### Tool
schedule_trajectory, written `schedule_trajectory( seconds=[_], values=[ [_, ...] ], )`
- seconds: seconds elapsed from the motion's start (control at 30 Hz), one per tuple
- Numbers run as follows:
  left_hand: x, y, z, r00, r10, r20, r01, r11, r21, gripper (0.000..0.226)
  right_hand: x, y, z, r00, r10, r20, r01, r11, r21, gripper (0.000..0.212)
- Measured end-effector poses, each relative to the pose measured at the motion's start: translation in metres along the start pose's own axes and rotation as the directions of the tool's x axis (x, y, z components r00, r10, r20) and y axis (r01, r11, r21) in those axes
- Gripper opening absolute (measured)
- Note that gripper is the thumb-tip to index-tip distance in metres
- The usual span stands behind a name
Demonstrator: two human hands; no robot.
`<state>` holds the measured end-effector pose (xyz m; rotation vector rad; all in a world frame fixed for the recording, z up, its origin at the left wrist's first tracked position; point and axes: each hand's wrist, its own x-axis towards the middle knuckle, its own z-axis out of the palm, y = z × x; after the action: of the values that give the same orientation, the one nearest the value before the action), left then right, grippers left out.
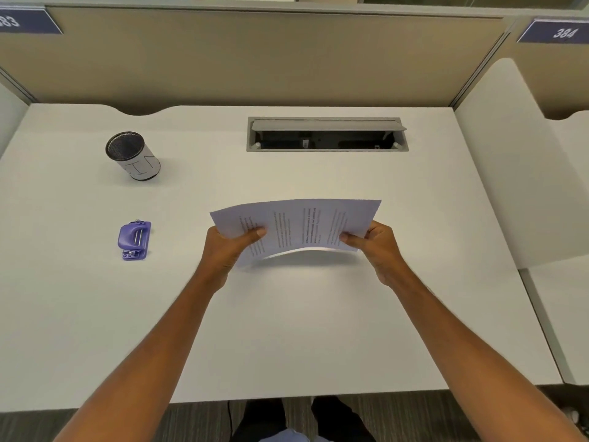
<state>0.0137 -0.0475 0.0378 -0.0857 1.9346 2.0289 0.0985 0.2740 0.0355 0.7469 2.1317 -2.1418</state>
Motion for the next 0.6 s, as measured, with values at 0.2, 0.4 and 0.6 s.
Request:
schedule_trajectory(
  seconds=[0.2,0.4,0.6],
  values=[
    [0.004,0.012,-0.001,1.000,0.008,-0.015,-0.012,0.963,-0.268,0.049,0.002,-0.008,-0.015,0.999,-0.031,0.020,0.029,0.995,0.100,0.033],
    [0.001,0.012,0.021,0.999,-0.046,-0.021,0.031,0.882,-0.471,0.046,-0.003,-0.016,0.016,0.997,0.013,0.070,-0.041,0.905,0.424,0.030],
    [-0.007,0.005,0.054,0.997,-0.075,0.010,0.067,0.809,-0.584,0.057,-0.010,-0.025,0.063,0.996,-0.013,0.091,-0.038,0.843,0.537,0.037]
  ],
)
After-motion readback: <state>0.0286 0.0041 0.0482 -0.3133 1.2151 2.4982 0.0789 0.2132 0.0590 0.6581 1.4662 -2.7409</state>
